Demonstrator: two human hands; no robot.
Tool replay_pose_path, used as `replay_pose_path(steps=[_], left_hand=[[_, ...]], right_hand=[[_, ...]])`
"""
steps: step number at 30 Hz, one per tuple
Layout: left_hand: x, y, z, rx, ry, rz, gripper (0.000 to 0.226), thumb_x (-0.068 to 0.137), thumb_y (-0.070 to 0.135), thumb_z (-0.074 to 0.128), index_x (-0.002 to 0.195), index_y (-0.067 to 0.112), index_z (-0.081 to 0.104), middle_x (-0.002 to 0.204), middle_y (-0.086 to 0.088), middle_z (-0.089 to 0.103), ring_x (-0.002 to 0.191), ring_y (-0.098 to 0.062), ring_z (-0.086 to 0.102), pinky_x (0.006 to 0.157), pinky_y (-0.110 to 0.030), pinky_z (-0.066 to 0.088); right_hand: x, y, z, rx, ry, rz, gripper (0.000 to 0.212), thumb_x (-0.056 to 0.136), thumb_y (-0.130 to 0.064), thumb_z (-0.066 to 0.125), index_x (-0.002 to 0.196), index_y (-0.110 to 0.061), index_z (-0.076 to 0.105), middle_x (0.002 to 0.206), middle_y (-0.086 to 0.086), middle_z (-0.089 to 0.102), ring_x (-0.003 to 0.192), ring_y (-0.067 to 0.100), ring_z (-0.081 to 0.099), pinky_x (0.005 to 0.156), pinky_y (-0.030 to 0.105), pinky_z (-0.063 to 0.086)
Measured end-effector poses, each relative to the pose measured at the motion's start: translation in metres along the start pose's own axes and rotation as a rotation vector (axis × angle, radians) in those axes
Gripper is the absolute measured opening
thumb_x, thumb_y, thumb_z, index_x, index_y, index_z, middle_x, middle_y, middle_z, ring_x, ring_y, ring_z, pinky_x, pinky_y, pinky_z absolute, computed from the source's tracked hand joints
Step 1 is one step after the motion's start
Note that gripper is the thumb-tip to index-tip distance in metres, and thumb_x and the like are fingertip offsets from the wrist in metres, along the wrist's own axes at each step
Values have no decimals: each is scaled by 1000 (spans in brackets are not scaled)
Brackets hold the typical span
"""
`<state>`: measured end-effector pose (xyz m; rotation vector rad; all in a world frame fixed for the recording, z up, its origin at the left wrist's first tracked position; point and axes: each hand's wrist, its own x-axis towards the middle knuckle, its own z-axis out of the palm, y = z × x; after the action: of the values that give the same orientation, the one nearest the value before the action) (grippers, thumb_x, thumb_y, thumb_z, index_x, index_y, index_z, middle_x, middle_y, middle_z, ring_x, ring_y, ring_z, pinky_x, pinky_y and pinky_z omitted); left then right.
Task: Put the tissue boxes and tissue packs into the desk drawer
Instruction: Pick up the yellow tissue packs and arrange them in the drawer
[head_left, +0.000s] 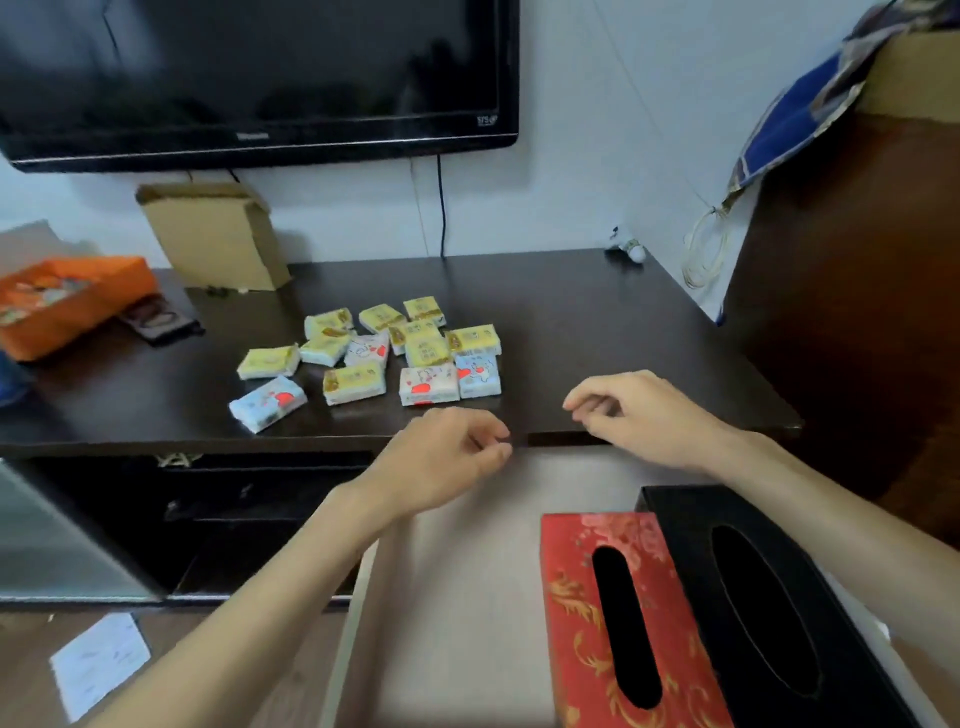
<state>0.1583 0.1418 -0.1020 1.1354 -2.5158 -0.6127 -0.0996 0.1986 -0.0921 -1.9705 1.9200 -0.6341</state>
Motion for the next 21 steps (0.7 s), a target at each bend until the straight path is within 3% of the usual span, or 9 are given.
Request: replay_pose_path(steps=[5,8,12,18,21], left_hand=[[4,-54,-47,-17,143,-121,22,93,37,60,111,29,71,103,13,71,95,-4,65,84,-33,55],[21,-76,-54,31,213,-130,31,93,33,63,123,27,66,114,10,68,104,-7,62,88,-29,52],[48,-88,-46,155,191,-94,39,92,34,63,131,26,61,134,6,58,121,-13,54,98,-32,48],[89,-106,-48,183,256,-131,33,91,37,60,122,29,65,122,9,61,105,-13,60,83,-30,53],[119,-112,-55,185,237,-193,34,90,35,61,123,27,65,131,4,60,110,-15,60,88,-35,53]], right_hand=[[69,-38,24,214,101,-19,24,94,-11,62,107,-24,77,102,-9,76,93,4,69,90,29,55],[104,-51,37,166,92,-49,22,97,-11,64,114,-22,73,117,-6,70,105,8,64,89,28,54],[131,-53,52,18,39,-73,27,97,-15,66,123,-23,70,129,-7,59,121,14,57,98,38,52],[171,-43,49,-33,94,-38,27,100,-17,59,125,-25,68,136,-5,58,126,16,55,100,42,51],[194,-47,50,-68,38,-16,37,100,-17,59,137,-22,62,144,0,55,127,19,55,96,39,52]])
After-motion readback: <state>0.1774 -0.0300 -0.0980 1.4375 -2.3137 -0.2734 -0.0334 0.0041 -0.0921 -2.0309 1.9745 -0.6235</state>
